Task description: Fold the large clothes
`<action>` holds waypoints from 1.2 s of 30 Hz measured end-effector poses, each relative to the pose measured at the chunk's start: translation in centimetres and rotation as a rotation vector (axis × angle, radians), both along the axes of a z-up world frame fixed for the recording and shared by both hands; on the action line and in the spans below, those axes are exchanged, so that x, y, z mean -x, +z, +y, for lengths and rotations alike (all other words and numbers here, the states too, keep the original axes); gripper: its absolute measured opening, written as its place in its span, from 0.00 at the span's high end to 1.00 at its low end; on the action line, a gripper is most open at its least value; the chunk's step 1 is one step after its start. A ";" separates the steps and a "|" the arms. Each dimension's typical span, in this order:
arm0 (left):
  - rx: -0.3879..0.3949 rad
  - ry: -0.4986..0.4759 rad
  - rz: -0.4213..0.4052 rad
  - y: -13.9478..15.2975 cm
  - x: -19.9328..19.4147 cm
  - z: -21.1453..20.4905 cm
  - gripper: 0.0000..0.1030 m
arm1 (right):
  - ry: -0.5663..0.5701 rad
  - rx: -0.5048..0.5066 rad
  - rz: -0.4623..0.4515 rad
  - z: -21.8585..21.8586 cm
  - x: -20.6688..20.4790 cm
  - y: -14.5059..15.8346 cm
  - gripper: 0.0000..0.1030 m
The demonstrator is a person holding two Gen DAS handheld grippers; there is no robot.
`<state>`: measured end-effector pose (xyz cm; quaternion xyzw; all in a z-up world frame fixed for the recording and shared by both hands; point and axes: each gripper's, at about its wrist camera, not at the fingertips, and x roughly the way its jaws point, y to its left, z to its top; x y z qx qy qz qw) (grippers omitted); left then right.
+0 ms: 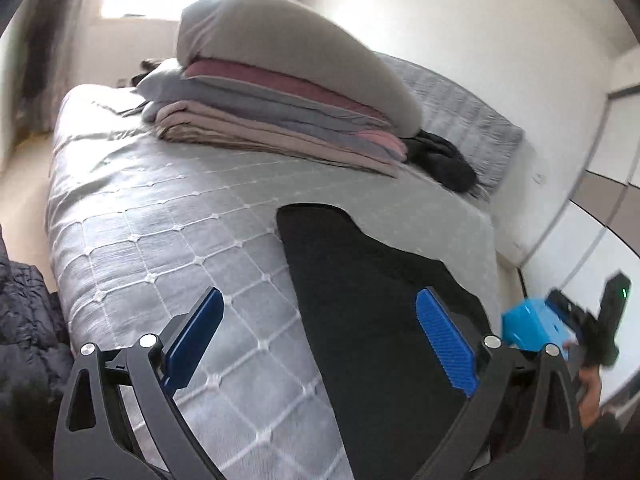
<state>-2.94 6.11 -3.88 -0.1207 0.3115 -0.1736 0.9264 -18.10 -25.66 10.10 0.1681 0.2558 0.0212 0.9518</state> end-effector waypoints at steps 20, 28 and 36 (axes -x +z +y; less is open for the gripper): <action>0.089 -0.020 0.397 -8.0 -8.3 -2.6 0.09 | 0.067 -0.505 0.438 -7.4 -7.7 -9.1 0.07; 0.011 -0.034 0.420 -9.3 -9.3 -5.0 0.09 | 0.289 -0.533 0.602 -4.9 -10.4 -11.2 0.07; -0.264 0.008 0.223 -6.5 -7.1 -8.0 0.09 | 0.381 -0.577 0.648 -2.9 -10.5 -13.5 0.07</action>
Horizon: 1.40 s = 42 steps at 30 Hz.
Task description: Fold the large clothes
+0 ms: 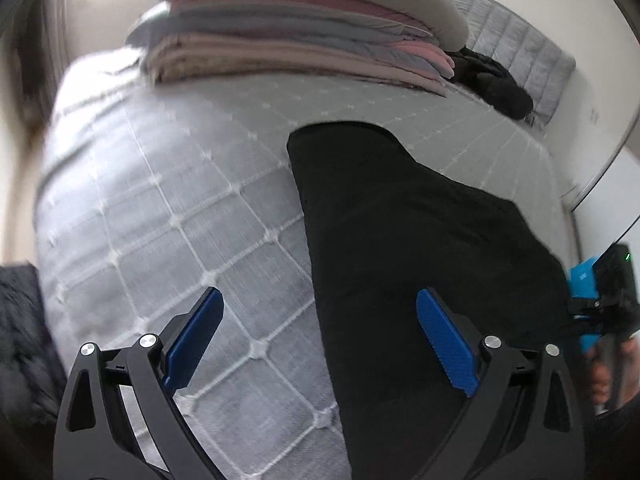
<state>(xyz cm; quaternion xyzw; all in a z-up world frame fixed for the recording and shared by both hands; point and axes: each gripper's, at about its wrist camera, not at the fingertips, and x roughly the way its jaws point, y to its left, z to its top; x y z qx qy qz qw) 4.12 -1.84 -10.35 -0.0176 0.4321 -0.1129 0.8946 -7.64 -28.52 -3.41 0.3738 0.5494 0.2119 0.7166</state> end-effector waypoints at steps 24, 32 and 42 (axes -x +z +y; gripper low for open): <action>-0.088 -0.016 -0.092 1.4 2.2 -0.5 0.09 | -0.007 0.106 0.017 2.2 -1.3 0.2 0.07; 0.502 -0.050 0.280 -2.2 -0.9 5.1 0.09 | 0.058 -0.084 0.028 2.4 -2.2 -1.3 0.06; 0.555 -0.204 0.414 -5.1 -0.9 1.4 0.30 | 0.115 -0.103 0.041 4.9 -3.1 -2.1 0.35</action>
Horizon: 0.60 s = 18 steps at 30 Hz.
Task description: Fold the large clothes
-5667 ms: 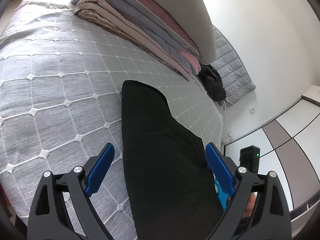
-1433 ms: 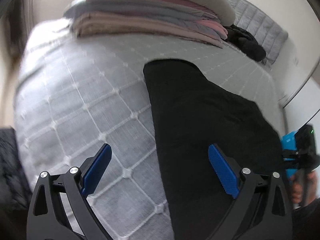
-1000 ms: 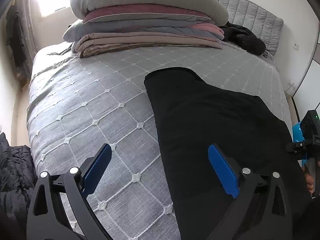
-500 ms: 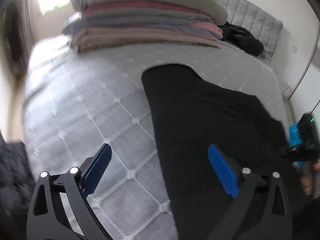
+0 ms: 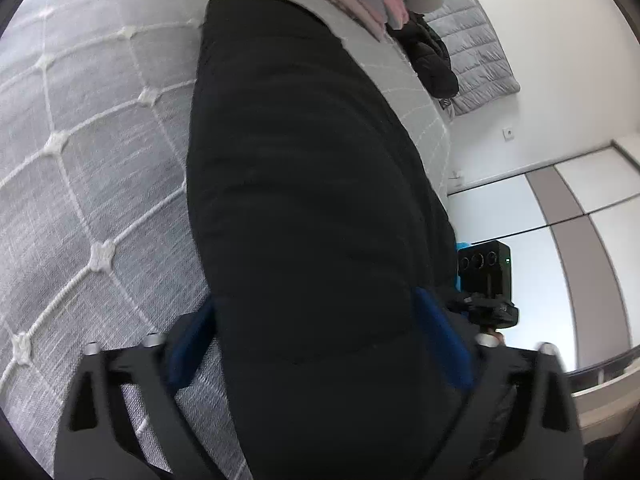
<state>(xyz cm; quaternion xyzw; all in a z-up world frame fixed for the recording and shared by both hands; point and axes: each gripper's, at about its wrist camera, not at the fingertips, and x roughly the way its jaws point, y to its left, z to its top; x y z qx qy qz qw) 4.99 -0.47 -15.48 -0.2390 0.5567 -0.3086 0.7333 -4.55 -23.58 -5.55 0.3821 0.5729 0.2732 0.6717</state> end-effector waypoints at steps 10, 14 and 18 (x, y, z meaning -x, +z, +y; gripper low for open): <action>-0.231 -0.011 -0.420 8.1 3.8 -1.4 0.63 | 0.014 -0.063 -0.223 1.7 0.2 4.7 0.56; -0.234 0.013 -0.518 12.9 3.0 1.9 0.63 | 0.020 -0.125 -0.323 4.5 -2.2 8.3 0.56; -0.252 0.050 -0.527 16.3 0.1 7.7 0.62 | 0.067 -0.145 -0.370 10.4 -7.0 10.7 0.56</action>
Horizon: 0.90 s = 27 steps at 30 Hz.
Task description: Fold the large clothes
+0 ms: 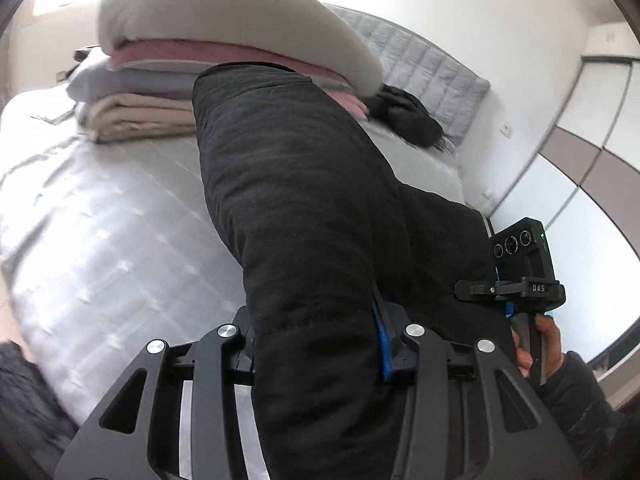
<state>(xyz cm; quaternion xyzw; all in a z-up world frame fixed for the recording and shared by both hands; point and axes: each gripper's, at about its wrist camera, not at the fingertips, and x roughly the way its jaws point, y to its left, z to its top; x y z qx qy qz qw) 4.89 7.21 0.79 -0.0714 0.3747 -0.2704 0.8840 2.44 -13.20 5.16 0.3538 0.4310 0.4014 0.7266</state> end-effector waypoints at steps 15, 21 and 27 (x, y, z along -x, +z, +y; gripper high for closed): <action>0.238 0.267 0.404 -13.6 -17.0 22.1 0.24 | 0.044 0.123 0.240 17.7 -19.0 -11.5 0.33; 0.147 0.368 0.286 -11.0 -12.7 24.8 0.18 | -0.028 0.246 0.163 14.3 -16.2 -8.7 0.23; -0.088 0.571 0.135 -6.0 -5.9 23.7 0.13 | -0.319 0.826 -0.106 16.3 -8.5 -0.1 0.07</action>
